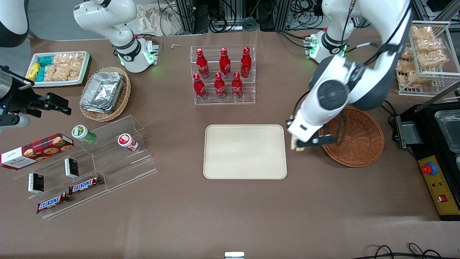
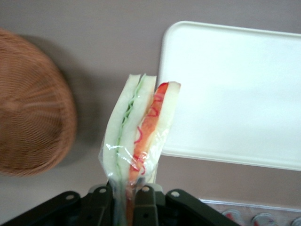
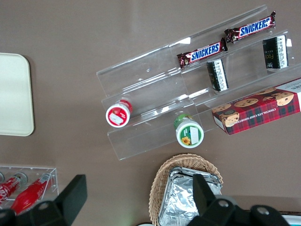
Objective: Place sandwich from basket to tray
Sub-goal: 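Lift the sandwich out of the basket toward the cream tray, then lower the sandwich onto the cream tray and open the left gripper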
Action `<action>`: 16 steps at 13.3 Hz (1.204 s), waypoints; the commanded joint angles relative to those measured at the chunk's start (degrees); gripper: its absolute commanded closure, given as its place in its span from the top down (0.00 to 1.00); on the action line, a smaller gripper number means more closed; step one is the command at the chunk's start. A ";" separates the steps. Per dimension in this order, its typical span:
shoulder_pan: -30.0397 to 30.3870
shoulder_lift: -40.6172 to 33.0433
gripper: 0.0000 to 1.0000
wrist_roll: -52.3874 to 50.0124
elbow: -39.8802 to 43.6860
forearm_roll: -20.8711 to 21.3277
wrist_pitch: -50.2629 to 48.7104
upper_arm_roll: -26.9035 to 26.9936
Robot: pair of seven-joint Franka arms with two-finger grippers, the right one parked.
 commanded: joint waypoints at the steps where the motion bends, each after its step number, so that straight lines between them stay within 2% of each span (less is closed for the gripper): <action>1: -2.91 6.77 0.07 -2.69 1.70 1.17 6.50 0.11; 2: -3.62 8.62 0.07 -2.69 1.79 1.43 8.88 0.29; 5: -3.81 13.63 0.07 -5.14 1.96 9.40 12.93 0.20; 6: -3.81 14.95 0.07 -5.41 1.97 10.83 14.25 0.20; 10: -4.33 18.22 0.16 -6.82 1.97 12.77 17.95 0.29; 11: -4.33 18.57 0.21 -6.82 1.97 12.95 18.21 0.29; 12: -4.33 18.92 0.35 -6.91 1.97 13.73 18.30 0.29; 13: -4.33 19.18 0.83 -6.91 1.97 14.70 18.30 0.29; 14: -4.33 19.19 1.00 -6.91 1.97 15.14 18.39 0.29; 16: -3.98 18.66 1.00 -7.17 2.14 14.19 18.39 0.20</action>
